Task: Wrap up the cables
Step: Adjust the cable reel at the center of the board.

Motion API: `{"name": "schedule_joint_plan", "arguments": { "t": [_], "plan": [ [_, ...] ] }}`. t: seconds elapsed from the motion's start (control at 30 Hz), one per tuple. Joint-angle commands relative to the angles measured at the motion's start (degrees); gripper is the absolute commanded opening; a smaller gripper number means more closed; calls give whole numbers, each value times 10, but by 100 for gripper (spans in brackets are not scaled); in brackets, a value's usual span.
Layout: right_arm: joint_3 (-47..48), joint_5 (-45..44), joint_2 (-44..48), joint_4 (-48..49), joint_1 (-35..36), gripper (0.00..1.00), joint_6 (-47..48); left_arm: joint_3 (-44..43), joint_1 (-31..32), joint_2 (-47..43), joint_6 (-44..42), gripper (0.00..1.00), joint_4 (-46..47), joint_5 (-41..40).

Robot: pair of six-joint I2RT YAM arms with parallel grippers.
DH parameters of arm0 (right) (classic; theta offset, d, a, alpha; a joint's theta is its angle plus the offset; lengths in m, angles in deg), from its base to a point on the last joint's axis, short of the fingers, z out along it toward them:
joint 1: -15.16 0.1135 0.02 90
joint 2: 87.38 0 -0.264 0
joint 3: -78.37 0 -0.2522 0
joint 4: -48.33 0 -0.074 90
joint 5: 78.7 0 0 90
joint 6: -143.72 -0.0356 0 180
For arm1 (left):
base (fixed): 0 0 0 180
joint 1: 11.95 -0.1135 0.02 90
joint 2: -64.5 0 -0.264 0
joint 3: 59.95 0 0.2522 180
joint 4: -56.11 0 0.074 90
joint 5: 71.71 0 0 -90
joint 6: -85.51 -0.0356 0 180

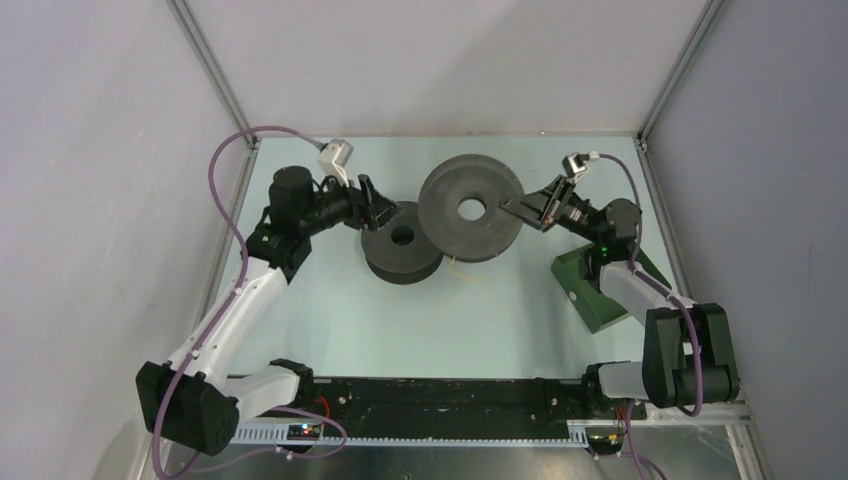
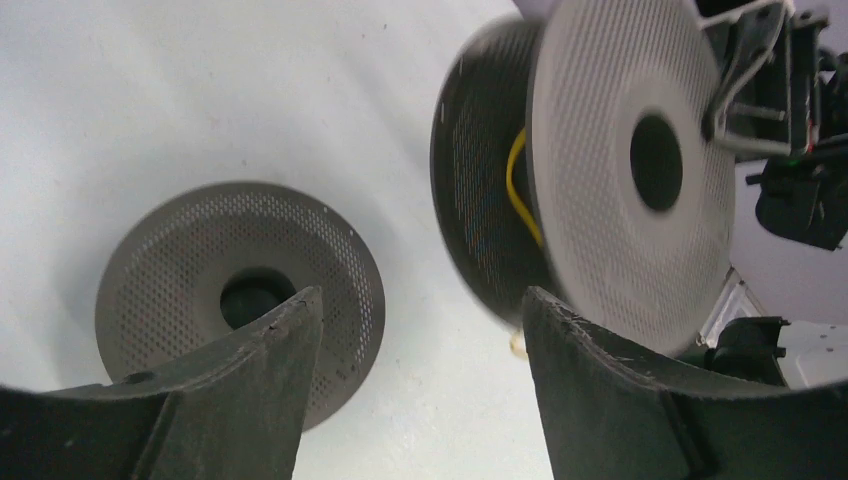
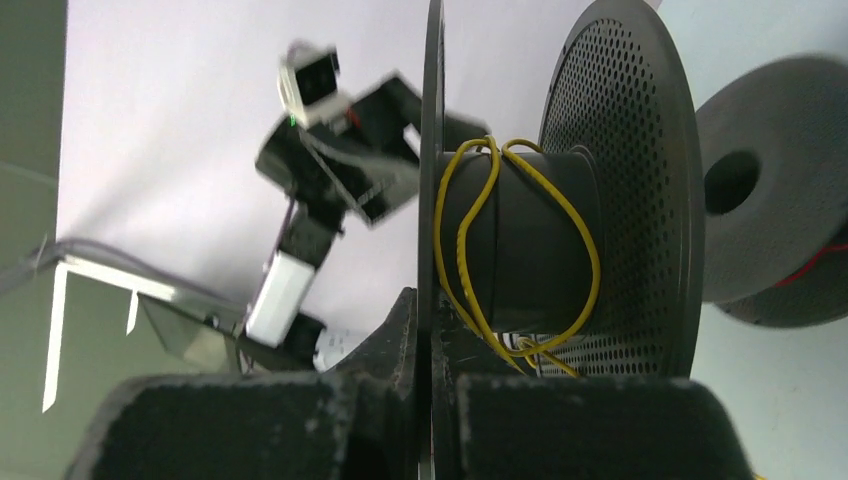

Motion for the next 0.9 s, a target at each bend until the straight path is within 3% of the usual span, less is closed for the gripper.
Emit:
{"name": "schedule_joint_plan", "arguments": {
  "t": [0.0,0.3,0.7,0.77,0.83,0.87],
  "plan": [
    [10,55,35,15,38,0,14,-58,-28,31,0,75,37,80],
    [25,73,63,-47,96,0,77,-80,-44,97,-12,65,38,259],
    [29,74,26,73,105,0,7,-17,-13,93,-24,63,39,306],
    [30,74,15,102,105,0,-11,-11,-9,95,-21,59,42,311],
    [30,73,2,130,106,0,-30,-4,-7,94,-14,48,49,315],
    [31,73,-7,138,106,0,-41,-3,-6,92,-10,35,55,316]
  ]
}}
